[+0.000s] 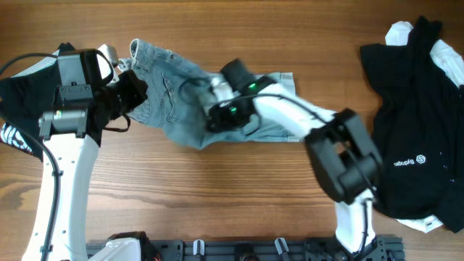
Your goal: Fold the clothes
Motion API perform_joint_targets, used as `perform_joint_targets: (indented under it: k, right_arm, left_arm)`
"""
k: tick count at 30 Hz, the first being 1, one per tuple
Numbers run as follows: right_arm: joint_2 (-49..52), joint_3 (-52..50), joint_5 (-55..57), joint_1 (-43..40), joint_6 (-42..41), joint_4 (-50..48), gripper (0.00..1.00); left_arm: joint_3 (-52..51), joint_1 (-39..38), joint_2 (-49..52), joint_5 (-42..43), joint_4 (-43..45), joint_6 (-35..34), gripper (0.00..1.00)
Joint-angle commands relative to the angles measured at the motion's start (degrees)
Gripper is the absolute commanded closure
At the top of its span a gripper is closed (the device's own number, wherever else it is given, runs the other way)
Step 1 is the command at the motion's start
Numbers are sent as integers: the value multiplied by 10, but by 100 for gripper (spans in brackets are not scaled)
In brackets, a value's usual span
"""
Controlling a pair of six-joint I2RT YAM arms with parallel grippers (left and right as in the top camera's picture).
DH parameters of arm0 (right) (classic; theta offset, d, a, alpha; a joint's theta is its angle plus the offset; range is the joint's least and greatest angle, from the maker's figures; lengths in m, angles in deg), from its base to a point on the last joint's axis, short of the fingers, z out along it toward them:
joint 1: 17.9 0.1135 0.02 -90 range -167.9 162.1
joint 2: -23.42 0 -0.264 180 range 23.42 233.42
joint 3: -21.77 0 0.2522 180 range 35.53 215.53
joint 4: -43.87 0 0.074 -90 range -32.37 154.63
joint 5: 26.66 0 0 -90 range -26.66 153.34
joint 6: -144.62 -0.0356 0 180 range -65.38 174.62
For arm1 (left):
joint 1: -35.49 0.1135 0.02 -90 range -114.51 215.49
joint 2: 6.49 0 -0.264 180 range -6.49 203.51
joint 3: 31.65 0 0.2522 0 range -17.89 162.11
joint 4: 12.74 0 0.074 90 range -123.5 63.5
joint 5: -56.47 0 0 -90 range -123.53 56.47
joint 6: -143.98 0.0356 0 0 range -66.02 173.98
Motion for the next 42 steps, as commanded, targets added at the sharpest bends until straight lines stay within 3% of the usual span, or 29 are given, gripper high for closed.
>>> perform_joint_targets:
  k: [1,8,13,20,29,33,35,37,42]
  right_arm:
    - [-84,17,127,-73,46,60,51]
    - [-86,-17,257,-157,50,149,52]
    - [-85,-73,262,-170,51,122,52]
    - [-81,-163,257,-170,35,59,56]
    - [-82,-169,257,-170,17,63,57]
    - [-82,-169,257,-170,17,64,57]
    - [-82,-168,257,-170,16,70,58]
    - [-93,-164,257,-172,10,81,59]
    - [-164,-122,260,-206,-1,110,57]
  left_arm:
    - [25,5,-18,-22,13,15,96]
    - [25,-27,-8,-17,19,-4,96]
    - [25,-91,17,-17,42,-24,96]
    - [25,-212,60,-17,127,-114,96]
    - [25,-327,143,-17,222,-167,95]
    - [25,-353,180,-17,273,-167,85]
    - [25,-356,190,-17,297,-166,66]
    - [25,-353,196,-23,328,-166,55]
    - [25,-308,196,-38,371,-164,52]
